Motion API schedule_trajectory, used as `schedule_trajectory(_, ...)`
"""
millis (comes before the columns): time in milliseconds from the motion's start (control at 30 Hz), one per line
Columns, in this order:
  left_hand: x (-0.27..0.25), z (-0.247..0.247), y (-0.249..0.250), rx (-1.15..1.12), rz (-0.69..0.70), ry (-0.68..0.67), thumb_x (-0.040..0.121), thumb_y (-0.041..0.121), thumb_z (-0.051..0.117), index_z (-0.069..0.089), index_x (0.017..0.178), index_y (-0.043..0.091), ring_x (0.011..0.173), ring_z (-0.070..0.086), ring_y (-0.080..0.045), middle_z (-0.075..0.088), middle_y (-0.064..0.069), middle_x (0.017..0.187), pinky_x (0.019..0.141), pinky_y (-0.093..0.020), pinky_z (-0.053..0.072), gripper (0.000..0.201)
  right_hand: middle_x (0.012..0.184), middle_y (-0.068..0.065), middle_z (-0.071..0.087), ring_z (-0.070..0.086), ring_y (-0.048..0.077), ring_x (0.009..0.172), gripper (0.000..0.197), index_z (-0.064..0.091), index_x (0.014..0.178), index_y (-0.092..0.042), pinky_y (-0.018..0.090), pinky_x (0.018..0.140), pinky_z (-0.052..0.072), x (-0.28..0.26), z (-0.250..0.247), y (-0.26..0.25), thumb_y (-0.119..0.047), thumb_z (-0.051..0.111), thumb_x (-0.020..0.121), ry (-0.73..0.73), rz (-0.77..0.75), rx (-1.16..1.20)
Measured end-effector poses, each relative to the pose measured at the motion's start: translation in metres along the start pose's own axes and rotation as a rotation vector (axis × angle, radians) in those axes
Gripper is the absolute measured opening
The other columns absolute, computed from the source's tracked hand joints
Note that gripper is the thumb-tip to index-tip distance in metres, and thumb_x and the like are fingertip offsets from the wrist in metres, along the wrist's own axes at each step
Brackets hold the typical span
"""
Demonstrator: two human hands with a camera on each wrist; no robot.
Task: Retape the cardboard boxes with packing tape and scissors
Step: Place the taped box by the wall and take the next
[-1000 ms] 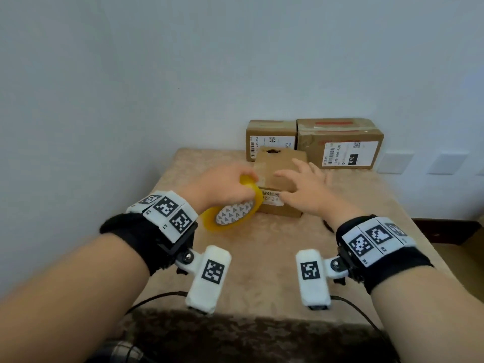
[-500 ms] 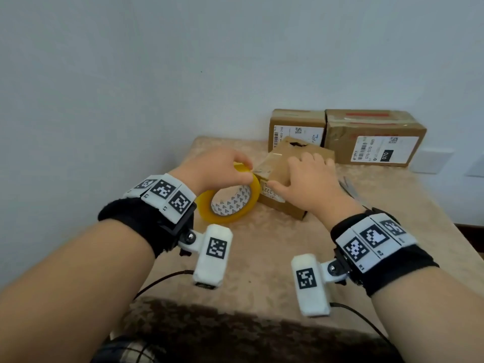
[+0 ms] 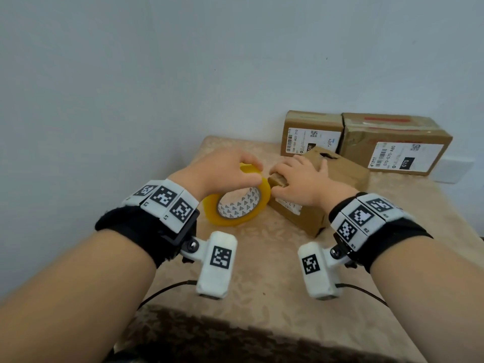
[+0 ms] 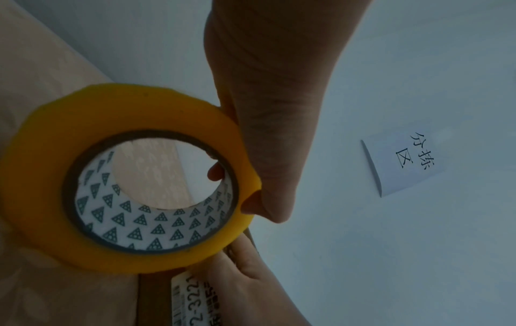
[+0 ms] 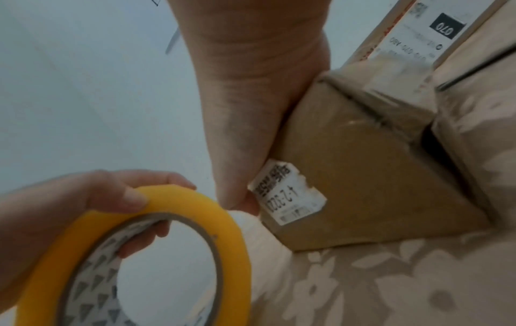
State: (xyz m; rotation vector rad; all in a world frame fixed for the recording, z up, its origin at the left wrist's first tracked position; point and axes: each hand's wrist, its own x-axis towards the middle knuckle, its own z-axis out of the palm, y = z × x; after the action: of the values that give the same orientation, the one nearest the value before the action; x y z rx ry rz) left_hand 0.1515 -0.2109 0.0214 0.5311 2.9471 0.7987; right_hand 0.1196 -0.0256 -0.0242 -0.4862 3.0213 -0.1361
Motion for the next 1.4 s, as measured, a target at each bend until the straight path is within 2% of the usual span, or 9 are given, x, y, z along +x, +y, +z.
schedule_trajectory(200,0.000,-0.005,0.012,0.104,-0.020,-0.080,0.084,0.036,0.060,0.064,0.116,0.032,0.100,0.053,-0.009,0.063,0.008,0.117,0.085,-0.025,0.043,0.033,0.159,-0.008,0.015,-0.003,0.022,0.148,0.048,0.037,0.141,-0.042,0.073,0.105,-0.012,-0.006,0.001,0.008,-0.052,0.019,0.097,-0.049,0.151,0.131)
schedule_trajectory(300,-0.001,-0.004,0.016,0.156,-0.004,-0.109,0.085,0.038,0.059,0.063,0.121,0.029,0.107,0.053,-0.012,0.062,0.005,0.122,0.089,-0.027,0.044,0.038,0.160,-0.009,0.011,-0.007,0.026,0.149,0.052,0.032,0.144,-0.041,0.074,0.103,-0.013,-0.007,0.007,0.007,-0.057,0.012,0.098,-0.012,0.174,0.052)
schedule_trajectory(433,-0.003,-0.009,0.017,0.196,-0.017,-0.125,0.086,0.037,0.058,0.063,0.121,0.026,0.097,0.054,-0.012,0.063,0.007,0.111,0.083,-0.027,0.044,0.038,0.160,-0.007,0.013,-0.008,0.030,0.148,0.053,0.034,0.142,-0.038,0.076,0.102,-0.013,-0.005,0.010,0.004,-0.057,0.011,0.098,-0.005,0.204,0.016)
schedule_trajectory(600,-0.002,-0.012,0.015,0.291,-0.042,-0.185,0.086,0.040,0.058,0.061,0.124,0.025,0.091,0.053,-0.011,0.063,0.005,0.117,0.075,-0.025,0.042,0.041,0.161,-0.006,0.009,-0.011,0.032,0.148,0.056,0.031,0.146,-0.035,0.076,0.101,-0.013,-0.002,0.009,0.006,-0.057,0.011,0.098,0.000,0.266,0.008)
schedule_trajectory(833,-0.006,-0.006,0.008,0.419,-0.039,-0.199,0.085,0.045,0.055,0.058,0.125,0.032,0.092,0.052,-0.012,0.063,0.006,0.115,0.080,-0.030,0.048,0.042,0.162,-0.004,0.004,-0.014,0.030,0.147,0.057,0.029,0.147,-0.037,0.072,0.103,-0.019,-0.002,0.006,0.012,-0.058,0.010,0.097,0.014,0.235,0.033)
schedule_trajectory(967,0.002,-0.001,0.013,0.476,0.003,-0.215,0.090,0.049,0.052,0.058,0.126,0.029,0.090,0.050,-0.011,0.063,0.005,0.116,0.071,-0.026,0.038,0.042,0.157,-0.003,0.028,0.008,0.023,0.149,0.053,0.043,0.141,-0.028,0.060,0.112,-0.013,-0.003,0.005,0.008,-0.051,0.017,0.100,0.121,0.075,-0.014)
schedule_trajectory(1067,0.005,0.001,0.013,0.444,0.005,-0.184,0.090,0.047,0.055,0.061,0.122,0.025,0.089,0.051,-0.011,0.064,0.004,0.114,0.069,-0.023,0.035,0.040,0.150,0.001,0.039,0.017,0.024,0.146,0.046,0.050,0.132,-0.021,0.054,0.118,-0.002,0.002,0.010,0.005,-0.044,0.023,0.102,0.098,0.089,0.006)
schedule_trajectory(1200,0.002,0.000,0.008,0.385,0.019,-0.100,0.090,0.043,0.055,0.062,0.122,0.024,0.090,0.047,-0.009,0.063,0.003,0.118,0.075,-0.023,0.034,0.038,0.159,0.005,0.020,0.000,0.026,0.149,0.055,0.029,0.149,-0.021,0.059,0.112,-0.012,0.007,0.013,0.003,-0.046,0.019,0.101,0.017,0.192,-0.076)
schedule_trajectory(1400,-0.001,0.004,0.006,0.280,0.050,0.047,0.088,0.048,0.055,0.061,0.122,0.028,0.109,0.055,-0.014,0.063,0.004,0.121,0.088,-0.028,0.043,0.041,0.160,0.015,0.013,0.000,0.028,0.149,0.052,0.023,0.150,-0.011,0.057,0.115,-0.009,0.011,0.014,-0.001,-0.035,0.017,0.105,0.015,0.261,-0.113)
